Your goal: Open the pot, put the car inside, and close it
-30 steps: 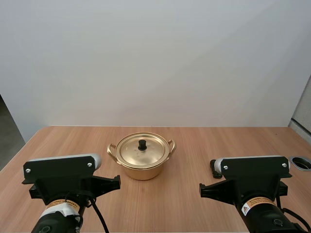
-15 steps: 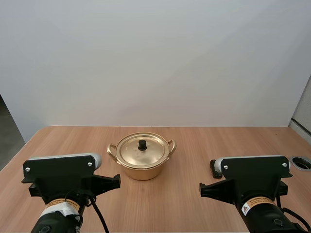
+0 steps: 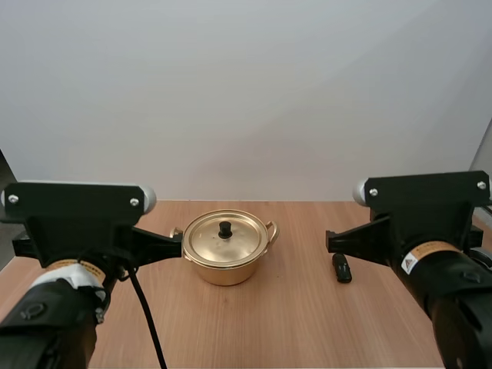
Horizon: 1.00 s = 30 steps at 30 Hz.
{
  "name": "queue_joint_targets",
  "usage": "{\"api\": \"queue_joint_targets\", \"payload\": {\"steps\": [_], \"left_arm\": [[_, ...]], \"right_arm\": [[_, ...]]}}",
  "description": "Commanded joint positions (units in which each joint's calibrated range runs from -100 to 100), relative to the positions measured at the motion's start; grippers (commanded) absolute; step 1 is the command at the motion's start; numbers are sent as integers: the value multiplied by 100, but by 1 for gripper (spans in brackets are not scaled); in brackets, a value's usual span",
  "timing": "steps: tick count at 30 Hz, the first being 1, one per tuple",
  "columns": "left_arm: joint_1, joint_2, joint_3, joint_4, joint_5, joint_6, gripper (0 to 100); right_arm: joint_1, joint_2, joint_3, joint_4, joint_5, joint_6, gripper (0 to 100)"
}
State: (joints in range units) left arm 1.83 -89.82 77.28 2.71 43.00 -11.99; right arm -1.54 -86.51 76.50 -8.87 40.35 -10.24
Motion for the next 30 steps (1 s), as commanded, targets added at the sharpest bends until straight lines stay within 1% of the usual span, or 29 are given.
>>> {"api": "queue_joint_targets", "payload": {"steps": [1, 5, 8, 9, 10, 11, 13, 15, 16, 17, 19, 20, 21, 23, 24, 25, 26, 27, 28, 29, 30], "left_arm": [[-4, 619, -794, -7, 749, -151, 0], [-4, 1079, -1201, -240, 686, -322, 0], [-4, 1131, -1220, -271, -193, -244, 0], [-4, 1131, -1285, -271, -154, 47, 0], [-4, 1169, -1307, -445, -39, 662, 0], [-4, 1235, -1327, -779, 193, 1333, 0], [-12, 1445, -1327, -1611, 596, 2689, 0], [-12, 1796, -1339, -2548, 901, 3617, 0], [-12, 2012, -1374, -2910, 1029, 3876, 0], [-12, 2251, -1394, -3125, 1120, 4003, 0], [-12, 2796, -1532, -3371, 1420, 4246, 0], [-12, 3029, -1620, -3383, 1571, 4368, 0], [-12, 3324, -1719, -3383, 1748, 4494, 3], [-12, 3830, -1902, -3408, 1980, 4695, 16], [-12, 4098, -2006, -3468, 2072, 4755, 28], [-12, 4345, -2110, -3529, 2181, 4798, 43], [-12, 4543, -2201, -3590, 2297, 4848, 57], [-12, 4779, -2314, -3684, 2409, 4883, 75], [-12, 5012, -2437, -3726, 2511, 4890, 90], [-12, 5235, -2568, -3725, 2632, 4890, 95], [-12, 5446, -2702, -3725, 2791, 4890, 93]], "right_arm": [[1, 1158, -1256, -18, 694, -1, 0], [1, 1997, -1913, -127, 1516, -1, 0], [1, 2244, -2070, -127, 1364, -1, 0], [1, 2290, -2153, -127, 1407, -55, 0], [1, 2334, -2199, -127, 1466, -204, 0], [1, 2418, -2226, -116, 1467, -365, 0], [1, 2619, -2226, -104, 1467, -462, 0], [1, 2904, -2226, -114, 1467, -462, 0], [1, 3025, -2226, -114, 1467, -462, 0], [1, 3167, -2226, -114, 1467, -462, 0], [1, 3417, -2226, -125, 1508, -519, 0], [1, 3528, -2226, -88, 1508, -611, 0], [1, 3616, -2226, -88, 1508, -637, 0], [1, 3727, -2226, -88, 1479, -678, 0], [1, 3762, -2226, -88, 1455, -701, 6], [1, 3789, -2226, -88, 1411, -738, 18], [1, 3805, -2226, -88, 1388, -828, 31], [1, 3822, -2226, -88, 1369, -914, 46], [1, 3822, -2226, -88, 1324, -993, 62], [1, 3831, -2226, -88, 1324, -1078, 76], [1, 3831, -2226, -100, 1324, -1151, 94]]}}
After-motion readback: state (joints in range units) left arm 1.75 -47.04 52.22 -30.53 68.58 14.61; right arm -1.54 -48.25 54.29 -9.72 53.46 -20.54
